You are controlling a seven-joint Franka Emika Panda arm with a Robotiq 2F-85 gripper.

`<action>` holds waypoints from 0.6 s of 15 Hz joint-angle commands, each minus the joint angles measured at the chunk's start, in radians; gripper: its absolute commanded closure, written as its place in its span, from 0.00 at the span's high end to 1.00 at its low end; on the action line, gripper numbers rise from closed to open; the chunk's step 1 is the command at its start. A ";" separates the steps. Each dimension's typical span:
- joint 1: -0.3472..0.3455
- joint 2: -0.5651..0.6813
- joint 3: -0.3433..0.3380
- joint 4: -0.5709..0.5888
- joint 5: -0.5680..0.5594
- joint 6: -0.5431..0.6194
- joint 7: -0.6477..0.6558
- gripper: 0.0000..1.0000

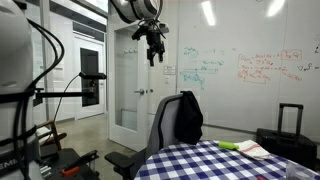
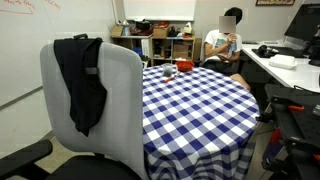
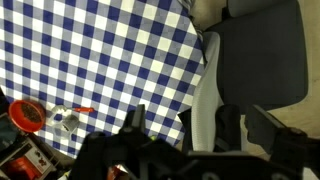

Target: Put the black cloth on the table

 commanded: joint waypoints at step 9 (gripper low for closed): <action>0.182 0.544 -0.169 0.627 0.196 -0.084 0.383 1.00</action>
